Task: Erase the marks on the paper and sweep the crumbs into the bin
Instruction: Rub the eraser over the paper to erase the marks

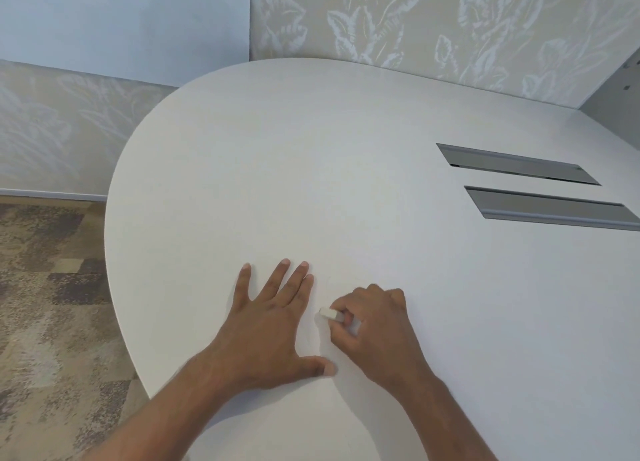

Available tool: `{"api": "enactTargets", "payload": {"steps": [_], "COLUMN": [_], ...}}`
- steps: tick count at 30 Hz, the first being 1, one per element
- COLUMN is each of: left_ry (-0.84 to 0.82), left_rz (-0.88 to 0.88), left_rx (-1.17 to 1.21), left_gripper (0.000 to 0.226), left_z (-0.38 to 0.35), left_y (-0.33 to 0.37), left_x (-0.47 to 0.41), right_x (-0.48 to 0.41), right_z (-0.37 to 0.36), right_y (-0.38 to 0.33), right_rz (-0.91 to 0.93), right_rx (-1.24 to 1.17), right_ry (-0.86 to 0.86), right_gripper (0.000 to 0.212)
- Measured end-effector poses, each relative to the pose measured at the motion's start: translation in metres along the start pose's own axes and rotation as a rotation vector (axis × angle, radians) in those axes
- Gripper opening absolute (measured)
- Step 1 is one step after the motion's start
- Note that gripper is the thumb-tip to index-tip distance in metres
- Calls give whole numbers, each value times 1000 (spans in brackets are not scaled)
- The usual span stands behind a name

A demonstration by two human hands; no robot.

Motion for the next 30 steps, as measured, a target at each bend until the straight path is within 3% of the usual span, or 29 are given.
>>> {"api": "enactTargets", "payload": {"steps": [7,13,22,30], "left_ry": [-7,-17,-29,-11], "left_rz": [-2,-4,-3,-6], "left_rx": [-3,17,-7,10], "left_gripper": [130,131,130,132], "left_z": [0,0,-1,-2], "left_y": [0,1,1,1], "left_x": [-1,1,0,-1], "right_x": [-18,5,-43,-24], "right_z": [6,-1,7,4], "right_y": [12,4,11,6], "right_rz": [-87,-9,-104,-77], "right_rx": [-9,-86,10,-4], "right_ry": [48,-43,20,-14], "right_gripper": [9,10,16,14]}}
Point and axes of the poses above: each hand's wrist, its own x-axis away from the middle knuckle, its own z-axis out of the back of the hand, y = z × x, the point moved 10 cm from there along -x, towards the middle knuckle, and after that the axes turned 7 degrees about -y, right-handed, at the moved point
